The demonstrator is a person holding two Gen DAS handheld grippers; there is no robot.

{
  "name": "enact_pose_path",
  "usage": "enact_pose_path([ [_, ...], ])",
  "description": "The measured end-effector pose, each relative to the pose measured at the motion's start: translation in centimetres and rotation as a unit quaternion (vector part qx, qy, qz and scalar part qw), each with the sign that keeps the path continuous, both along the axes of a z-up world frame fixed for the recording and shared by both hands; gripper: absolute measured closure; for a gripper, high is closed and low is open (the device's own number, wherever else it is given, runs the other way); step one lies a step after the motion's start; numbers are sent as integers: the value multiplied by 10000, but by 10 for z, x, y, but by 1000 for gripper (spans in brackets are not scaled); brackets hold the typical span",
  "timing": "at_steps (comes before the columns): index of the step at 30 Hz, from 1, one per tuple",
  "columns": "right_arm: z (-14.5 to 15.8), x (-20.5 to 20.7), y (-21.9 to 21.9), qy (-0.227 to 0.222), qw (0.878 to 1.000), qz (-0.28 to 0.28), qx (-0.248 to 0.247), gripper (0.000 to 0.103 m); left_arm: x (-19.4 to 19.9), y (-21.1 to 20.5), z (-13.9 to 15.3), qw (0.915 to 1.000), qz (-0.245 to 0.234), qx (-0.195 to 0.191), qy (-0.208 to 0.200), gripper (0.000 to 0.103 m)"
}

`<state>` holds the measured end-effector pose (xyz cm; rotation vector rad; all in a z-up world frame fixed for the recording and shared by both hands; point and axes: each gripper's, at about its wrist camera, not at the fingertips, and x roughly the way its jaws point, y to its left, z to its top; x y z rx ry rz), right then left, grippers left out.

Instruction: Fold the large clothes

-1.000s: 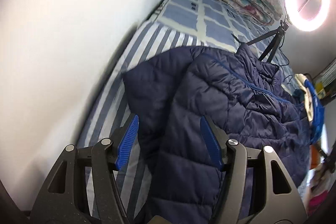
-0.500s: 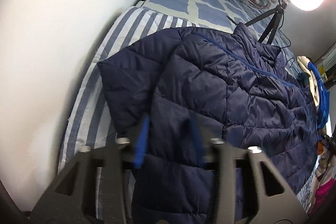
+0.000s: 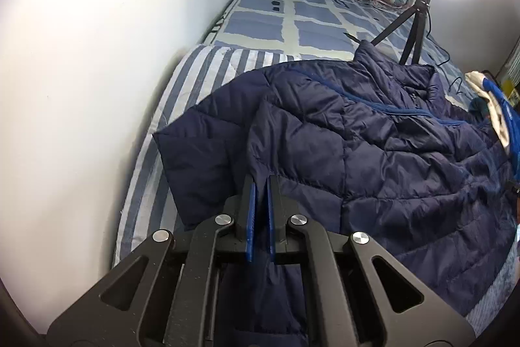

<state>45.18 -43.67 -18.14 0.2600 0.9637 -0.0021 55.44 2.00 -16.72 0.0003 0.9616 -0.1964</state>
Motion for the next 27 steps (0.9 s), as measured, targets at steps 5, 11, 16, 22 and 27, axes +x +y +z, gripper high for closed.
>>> enact_pose_path([
  [5,7,-6,9,-3,9982,-88,-590,102,-10,-12,10,9948,96,728,-713,103],
  [11,40,-20,26,-596,9912,-166,-1167,103,6,13,21,9902,681,809,-915,103],
  [16,39,-2,29,-469,9955,-7,-825,103,27,31,21,9964,664,-168,-499,103],
  [22,26,-7,14,-393,9986,18,-354,79,38,20,9,9983,237,-526,-105,51],
  [27,20,-2,-9,-342,9987,-106,372,75,49,18,-13,9950,415,-737,533,45],
])
